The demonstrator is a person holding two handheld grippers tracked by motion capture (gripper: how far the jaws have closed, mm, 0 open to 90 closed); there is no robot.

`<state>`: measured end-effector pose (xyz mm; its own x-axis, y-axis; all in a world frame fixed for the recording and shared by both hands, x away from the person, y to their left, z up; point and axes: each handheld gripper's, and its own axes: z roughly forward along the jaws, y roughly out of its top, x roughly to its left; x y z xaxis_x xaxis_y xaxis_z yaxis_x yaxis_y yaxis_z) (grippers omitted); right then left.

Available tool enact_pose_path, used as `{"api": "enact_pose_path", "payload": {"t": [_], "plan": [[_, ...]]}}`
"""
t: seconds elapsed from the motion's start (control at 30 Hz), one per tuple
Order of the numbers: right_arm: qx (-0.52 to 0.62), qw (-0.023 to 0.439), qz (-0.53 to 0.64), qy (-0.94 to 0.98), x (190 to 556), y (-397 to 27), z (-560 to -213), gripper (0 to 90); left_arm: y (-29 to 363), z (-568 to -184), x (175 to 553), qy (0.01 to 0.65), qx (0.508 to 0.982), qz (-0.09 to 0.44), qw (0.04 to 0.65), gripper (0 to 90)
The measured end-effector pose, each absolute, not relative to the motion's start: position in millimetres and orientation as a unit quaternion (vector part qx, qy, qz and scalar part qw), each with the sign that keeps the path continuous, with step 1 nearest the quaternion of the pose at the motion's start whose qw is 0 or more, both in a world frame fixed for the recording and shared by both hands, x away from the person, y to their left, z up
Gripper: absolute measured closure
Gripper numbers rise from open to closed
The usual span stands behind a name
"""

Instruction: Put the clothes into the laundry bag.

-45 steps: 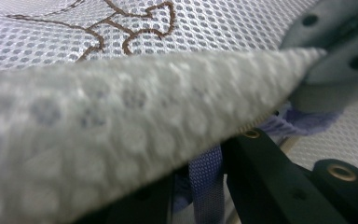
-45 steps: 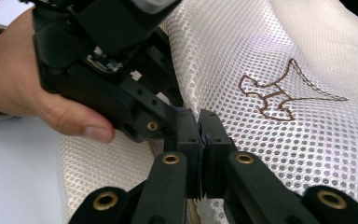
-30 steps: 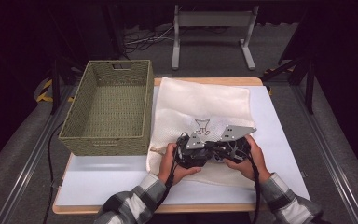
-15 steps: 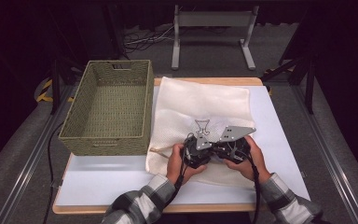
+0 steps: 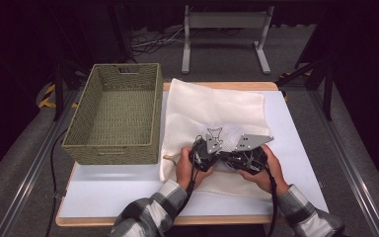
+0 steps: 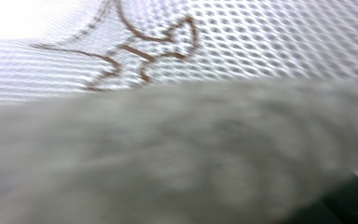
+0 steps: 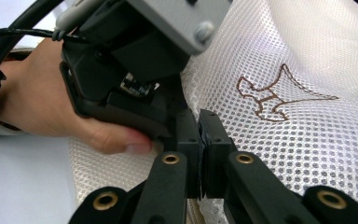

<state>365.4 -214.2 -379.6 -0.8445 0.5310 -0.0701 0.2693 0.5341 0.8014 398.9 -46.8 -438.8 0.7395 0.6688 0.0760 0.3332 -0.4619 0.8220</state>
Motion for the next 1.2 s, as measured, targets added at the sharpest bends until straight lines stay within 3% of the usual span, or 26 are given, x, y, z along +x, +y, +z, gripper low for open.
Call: {"api": "enact_pose_path", "payload": {"t": [0.23, 0.43, 0.57, 0.7, 0.73, 0.8, 0.83, 0.97, 1.2], "plan": [[0.230, 0.158, 0.414, 0.867, 365, -214, -382, 88.3, -33, -438, 397, 0.285, 0.832, 0.151, 0.450, 85.2], [0.227, 0.160, 0.416, 0.866, 364, -213, -381, 88.3, -23, -434, 385, 0.255, 0.844, 0.122, 0.456, 61.7], [0.227, 0.159, 0.418, 0.865, 365, -213, -381, 88.3, -12, -430, 379, 0.248, 0.851, 0.111, 0.448, 52.3], [0.226, 0.158, 0.419, 0.865, 365, -214, -380, 88.4, 3, -427, 372, 0.244, 0.851, 0.101, 0.455, 55.4], [0.227, 0.158, 0.419, 0.865, 365, -214, -380, 88.4, 7, -427, 369, 0.237, 0.852, 0.099, 0.455, 64.3], [0.227, 0.157, 0.420, 0.864, 365, -214, -380, 88.3, 11, -428, 361, 0.231, 0.859, 0.108, 0.445, 68.9], [0.226, 0.157, 0.420, 0.865, 365, -214, -380, 88.4, 13, -429, 359, 0.227, 0.861, 0.104, 0.444, 76.7], [0.225, 0.158, 0.419, 0.865, 364, -213, -380, 88.3, 17, -432, 349, 0.208, 0.873, 0.104, 0.429, 86.0], [0.224, 0.156, 0.419, 0.866, 363, -212, -381, 88.3, 4, -436, 358, 0.215, 0.874, 0.118, 0.420, 86.3]]}}
